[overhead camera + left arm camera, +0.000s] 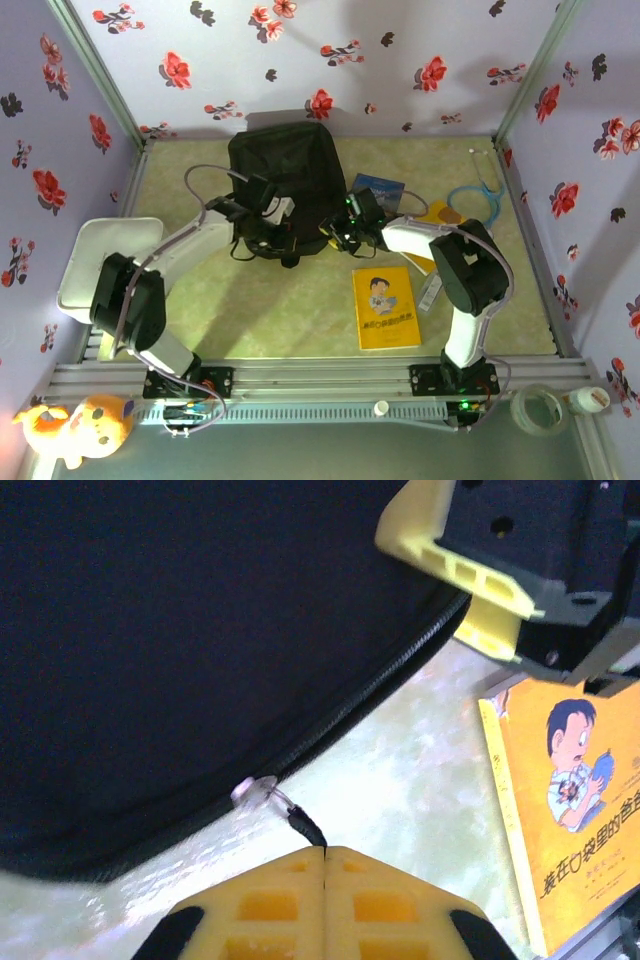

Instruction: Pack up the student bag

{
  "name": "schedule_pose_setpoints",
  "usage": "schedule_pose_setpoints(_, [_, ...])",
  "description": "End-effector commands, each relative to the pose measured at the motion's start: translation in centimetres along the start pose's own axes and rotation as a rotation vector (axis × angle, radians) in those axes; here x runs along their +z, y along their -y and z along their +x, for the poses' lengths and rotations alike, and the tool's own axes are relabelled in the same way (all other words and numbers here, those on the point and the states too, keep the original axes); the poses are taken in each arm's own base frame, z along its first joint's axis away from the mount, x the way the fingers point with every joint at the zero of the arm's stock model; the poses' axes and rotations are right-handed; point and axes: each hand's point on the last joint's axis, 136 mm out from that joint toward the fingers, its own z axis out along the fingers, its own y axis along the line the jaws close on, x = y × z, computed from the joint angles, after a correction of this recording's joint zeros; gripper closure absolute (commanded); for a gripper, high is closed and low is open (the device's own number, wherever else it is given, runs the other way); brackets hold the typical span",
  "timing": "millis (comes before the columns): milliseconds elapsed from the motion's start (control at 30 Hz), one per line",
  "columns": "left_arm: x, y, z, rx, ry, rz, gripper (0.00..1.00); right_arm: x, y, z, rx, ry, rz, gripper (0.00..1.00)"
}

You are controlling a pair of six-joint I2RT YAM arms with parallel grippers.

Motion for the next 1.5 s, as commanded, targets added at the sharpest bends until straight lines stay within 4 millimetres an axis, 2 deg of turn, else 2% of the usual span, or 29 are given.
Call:
schedule_pose_setpoints(0, [-2.6, -2.3, 2.0, 0.017, -0.012, -0.103, 1.0, 0.3, 0.5, -1.1, -0.04, 0.043, 0.065, 0.75])
schedule_pose_setpoints(233, [-3.2, -7.3, 3.6, -0.06, -0.03, -0.229, 1.0, -0.1, 1.8, -3.0, -0.108, 0.117, 0.175, 0.81])
schedule_pose_setpoints(500, [-2.9, -10.3, 3.4, -0.108, -0.04, -0.335, 1.0, -0.4, 2.3, -3.9, -0.139, 0.154, 0.218, 0.83])
schedule_pose_setpoints(833, [-1.5, -12.9, 3.6, -0.133, -0.106, -0.45, 1.0, -0.9, 3.1, -4.4, -0.153, 0.179, 0.26, 0.85])
schedule_pose_setpoints(1067, [-1.5, -14.4, 1.4, -0.157, -0.043, -0.519, 1.0, -1.2, 2.3, -5.9, -0.218, 0.225, 0.277, 0.87])
schedule_pose_setpoints(1133, [-0.9, -13.6, 0.7, -0.159, -0.037, -0.473, 1.0, -1.1, 1.4, -6.3, -0.244, 0.238, 0.237, 0.84])
schedule_pose_setpoints(1200, [-0.3, -11.5, 0.2, -0.134, -0.033, -0.372, 1.0, -0.8, 0.0, -5.9, -0.248, 0.206, 0.161, 0.78])
schedule_pose_setpoints(1300, [-0.2, -7.4, -0.7, -0.072, -0.005, -0.24, 1.0, -1.8, -1.6, -4.8, -0.228, 0.176, 0.084, 0.56])
schedule_pose_setpoints(1367, [-0.6, -4.9, -1.3, -0.049, 0.021, -0.159, 1.0, -2.7, -1.8, -4.0, -0.187, 0.155, 0.057, 0.45])
schedule_pose_setpoints(1467, [-1.4, -2.2, -2.0, -0.018, 0.063, -0.086, 1.0, -3.7, -1.2, -2.4, -0.1, 0.118, 0.04, 0.37])
